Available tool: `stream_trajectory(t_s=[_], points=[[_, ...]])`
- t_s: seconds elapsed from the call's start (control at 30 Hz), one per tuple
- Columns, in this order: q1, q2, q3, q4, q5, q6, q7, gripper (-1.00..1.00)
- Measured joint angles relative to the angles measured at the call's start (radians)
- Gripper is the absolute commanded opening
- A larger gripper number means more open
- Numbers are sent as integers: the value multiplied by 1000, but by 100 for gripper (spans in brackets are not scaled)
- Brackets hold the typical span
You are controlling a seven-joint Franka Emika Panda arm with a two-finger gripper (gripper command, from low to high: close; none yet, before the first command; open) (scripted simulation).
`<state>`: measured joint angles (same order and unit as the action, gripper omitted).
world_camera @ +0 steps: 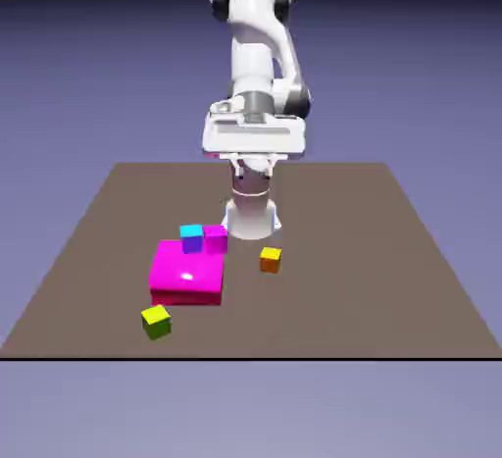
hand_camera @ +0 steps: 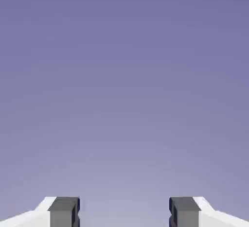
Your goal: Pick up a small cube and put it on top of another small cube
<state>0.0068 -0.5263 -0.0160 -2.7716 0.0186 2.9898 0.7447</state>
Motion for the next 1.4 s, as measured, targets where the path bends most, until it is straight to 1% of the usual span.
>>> stream_trajectory(t_s=[1.3, 1.37, 1.4], points=[[-167, 1413, -517, 1241, 601, -1525, 121, 0], [-169, 1423, -521, 1250, 605, -1536, 121, 0], [-156, 1429, -514, 1214, 616, -1498, 111, 0]])
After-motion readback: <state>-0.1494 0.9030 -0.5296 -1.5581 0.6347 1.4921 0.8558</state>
